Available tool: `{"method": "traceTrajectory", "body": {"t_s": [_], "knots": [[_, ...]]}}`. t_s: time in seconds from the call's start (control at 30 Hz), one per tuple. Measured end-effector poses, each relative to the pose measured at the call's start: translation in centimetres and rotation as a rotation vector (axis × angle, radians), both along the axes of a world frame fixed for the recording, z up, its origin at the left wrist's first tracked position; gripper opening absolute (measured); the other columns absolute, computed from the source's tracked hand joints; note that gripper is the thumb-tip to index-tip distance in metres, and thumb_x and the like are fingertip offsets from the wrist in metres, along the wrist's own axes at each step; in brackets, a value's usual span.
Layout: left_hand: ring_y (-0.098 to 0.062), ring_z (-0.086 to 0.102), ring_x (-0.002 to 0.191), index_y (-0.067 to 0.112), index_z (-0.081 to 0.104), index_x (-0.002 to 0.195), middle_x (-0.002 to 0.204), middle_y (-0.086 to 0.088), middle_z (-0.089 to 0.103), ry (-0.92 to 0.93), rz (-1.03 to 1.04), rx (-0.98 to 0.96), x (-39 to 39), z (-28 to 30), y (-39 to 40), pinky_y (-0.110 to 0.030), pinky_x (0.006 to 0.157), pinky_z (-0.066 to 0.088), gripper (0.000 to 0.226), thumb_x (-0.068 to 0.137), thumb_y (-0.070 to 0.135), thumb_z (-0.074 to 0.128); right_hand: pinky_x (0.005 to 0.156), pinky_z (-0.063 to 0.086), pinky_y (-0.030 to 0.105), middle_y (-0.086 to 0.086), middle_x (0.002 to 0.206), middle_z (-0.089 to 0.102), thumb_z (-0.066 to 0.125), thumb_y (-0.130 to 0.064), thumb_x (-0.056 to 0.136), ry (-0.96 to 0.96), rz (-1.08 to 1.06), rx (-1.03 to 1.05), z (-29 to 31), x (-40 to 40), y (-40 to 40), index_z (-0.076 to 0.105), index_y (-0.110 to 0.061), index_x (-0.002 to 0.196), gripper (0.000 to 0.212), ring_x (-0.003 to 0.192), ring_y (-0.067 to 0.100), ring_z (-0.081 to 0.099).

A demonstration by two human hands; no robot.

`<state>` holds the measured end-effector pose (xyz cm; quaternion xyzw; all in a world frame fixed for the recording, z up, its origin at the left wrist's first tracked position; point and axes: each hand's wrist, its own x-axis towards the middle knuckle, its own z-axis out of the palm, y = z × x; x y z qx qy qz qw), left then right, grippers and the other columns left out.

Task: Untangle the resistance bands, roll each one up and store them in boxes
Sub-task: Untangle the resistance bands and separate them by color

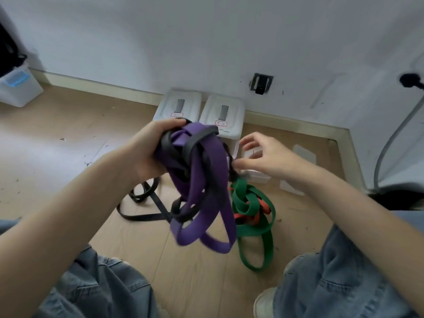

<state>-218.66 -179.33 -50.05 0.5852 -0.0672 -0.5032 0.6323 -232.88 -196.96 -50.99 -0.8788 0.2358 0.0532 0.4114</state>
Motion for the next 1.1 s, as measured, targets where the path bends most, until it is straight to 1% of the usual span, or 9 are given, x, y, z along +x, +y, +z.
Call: {"method": "traceTrajectory", "body": {"t_s": [0.07, 0.2, 0.33, 0.43, 0.53, 0.73, 0.8, 0.93, 1.1], "knots": [[-0.015, 0.061, 0.057, 0.016, 0.06, 0.08, 0.066, -0.001, 0.063, 0.013, 0.044, -0.05, 0.2, 0.7, 0.1, -0.024, 0.06, 0.05, 0.021, 0.09, 0.03, 0.048, 0.083, 0.054, 0.031, 0.002, 0.106, 0.067, 0.056, -0.047, 0.086, 0.024, 0.07, 0.433, -0.3, -0.1, 1.4, 0.061, -0.016, 0.11, 0.039, 0.097, 0.017, 0.065], [-0.016, 0.062, 0.062, 0.015, 0.06, 0.08, 0.071, -0.003, 0.064, 0.07, 0.096, -0.13, 0.8, 1.8, 0.3, -0.024, 0.058, 0.054, 0.025, 0.092, 0.029, 0.044, 0.089, 0.052, 0.038, 0.007, 0.103, 0.068, 0.037, -0.07, 0.08, 0.021, 0.094, 1.084, -0.1, -0.2, 2.0, 0.069, -0.018, 0.101, 0.064, 0.101, 0.027, 0.063], [-0.017, 0.066, 0.056, 0.013, 0.061, 0.087, 0.069, -0.005, 0.069, 0.013, 0.076, -0.061, 0.2, 1.7, -0.1, -0.028, 0.052, 0.055, 0.025, 0.092, 0.03, 0.044, 0.054, 0.05, 0.021, -0.003, 0.076, 0.07, 0.068, -0.047, 0.071, -0.144, -0.018, 0.709, 0.2, 0.3, 2.0, 0.061, -0.019, 0.104, 0.044, 0.062, 0.011, 0.064], [-0.018, 0.064, 0.058, 0.012, 0.058, 0.087, 0.068, -0.004, 0.067, -0.051, -0.017, 0.039, 0.2, 1.1, 0.2, -0.026, 0.053, 0.053, 0.019, 0.09, 0.027, 0.047, 0.053, 0.048, 0.02, 0.0, 0.078, 0.068, 0.075, -0.015, 0.075, -0.045, 0.052, 0.287, 0.5, 0.4, 1.0, 0.062, -0.019, 0.1, 0.029, 0.062, 0.013, 0.06], [-0.012, 0.051, 0.052, 0.015, 0.054, 0.081, 0.06, -0.002, 0.057, -0.318, -0.155, 0.293, 0.6, 0.3, 0.8, -0.022, 0.049, 0.046, 0.014, 0.088, 0.025, 0.047, 0.064, 0.047, 0.028, 0.001, 0.075, 0.064, 0.07, -0.013, 0.077, -0.048, -0.047, -0.179, 0.8, 0.4, -1.1, 0.065, -0.015, 0.085, 0.01, 0.07, 0.017, 0.059], [-0.017, 0.066, 0.065, 0.007, 0.056, 0.08, 0.068, -0.008, 0.067, -0.595, -0.293, 0.6, 1.0, -1.2, 2.1, -0.031, 0.071, 0.056, 0.021, 0.095, 0.01, 0.042, 0.045, 0.042, 0.021, 0.011, 0.061, 0.056, 0.071, -0.006, 0.075, -0.065, -0.172, 0.139, 0.7, -0.3, -2.1, 0.068, -0.003, 0.079, 0.005, 0.046, 0.013, 0.048], [-0.016, 0.069, 0.06, 0.005, 0.055, 0.083, 0.062, -0.007, 0.069, -0.482, -0.189, 0.476, 1.2, -1.0, 2.0, -0.031, 0.066, 0.059, 0.019, 0.095, 0.006, 0.04, 0.051, 0.047, 0.024, 0.009, 0.069, 0.061, 0.074, -0.011, 0.075, -0.031, -0.168, 0.099, 0.8, -0.4, -2.5, 0.068, -0.008, 0.083, 0.01, 0.054, 0.015, 0.055], [-0.015, 0.067, 0.052, 0.006, 0.053, 0.078, 0.054, -0.002, 0.065, -0.316, 0.0, 0.163, 0.8, 0.2, 1.1, -0.035, 0.071, 0.054, 0.021, 0.091, -0.002, 0.038, 0.092, 0.044, 0.03, -0.005, 0.119, 0.052, 0.078, -0.034, 0.072, 0.046, 0.059, -0.203, 0.6, -0.2, -2.2, 0.047, -0.022, 0.127, 0.064, 0.107, 0.012, 0.052], [-0.02, 0.07, 0.067, 0.002, 0.061, 0.103, 0.08, -0.011, 0.073, -0.158, -0.063, 0.012, -0.6, 1.4, -0.4, -0.034, 0.064, 0.059, 0.023, 0.097, 0.015, 0.042, 0.084, 0.044, 0.01, -0.013, 0.117, 0.054, 0.073, -0.051, 0.07, -0.288, 0.158, 0.076, 0.7, 0.9, 1.6, 0.052, -0.03, 0.118, 0.056, 0.106, -0.004, 0.052]]}}
